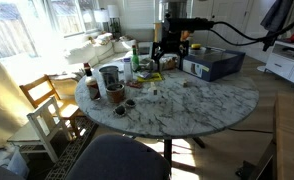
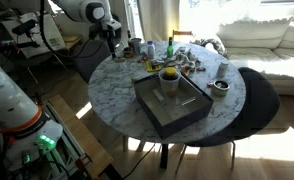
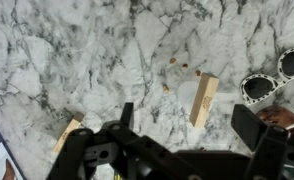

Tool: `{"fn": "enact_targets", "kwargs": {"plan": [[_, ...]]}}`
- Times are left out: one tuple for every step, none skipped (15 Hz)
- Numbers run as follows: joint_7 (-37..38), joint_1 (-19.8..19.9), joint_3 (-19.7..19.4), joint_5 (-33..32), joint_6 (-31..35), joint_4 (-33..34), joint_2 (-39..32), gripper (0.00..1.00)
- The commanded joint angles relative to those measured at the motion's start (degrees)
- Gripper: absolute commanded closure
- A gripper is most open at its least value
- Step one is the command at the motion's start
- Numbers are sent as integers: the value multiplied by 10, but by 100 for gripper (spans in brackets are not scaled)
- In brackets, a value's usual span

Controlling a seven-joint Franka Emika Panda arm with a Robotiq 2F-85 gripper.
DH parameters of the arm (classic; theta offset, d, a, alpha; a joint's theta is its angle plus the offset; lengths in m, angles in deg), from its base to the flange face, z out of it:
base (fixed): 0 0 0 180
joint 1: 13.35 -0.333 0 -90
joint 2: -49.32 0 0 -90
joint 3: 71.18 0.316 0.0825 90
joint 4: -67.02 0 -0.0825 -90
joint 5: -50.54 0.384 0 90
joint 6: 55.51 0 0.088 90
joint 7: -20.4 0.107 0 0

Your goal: Remove the wooden chip from on top of the small plastic cup and put it on top of the other wooden chip on the right

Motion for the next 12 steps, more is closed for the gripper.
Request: {"fn": "enact_targets", "kwargs": {"plan": [[0, -12, -16, 20, 23, 8, -26, 0], [-3, -13, -16, 25, 27, 12, -34, 0], [-2, -13, -17, 29, 33, 15, -40, 0], [-5, -13, -16, 37, 38, 18, -47, 0], [-5, -14, -17, 43, 41, 23, -55, 0], [-6, -15, -17, 47, 42, 27, -62, 0], [-3, -17, -19, 48, 45, 33, -70, 0], [-4, -17, -20, 52, 44, 39, -77, 0], [-5, -17, -21, 56, 41, 46, -86, 0], [-4, -18, -22, 58, 40, 53, -94, 0], [-5, -17, -23, 61, 38, 62, -102, 0], [-3, -18, -26, 61, 37, 70, -111, 0]]}}
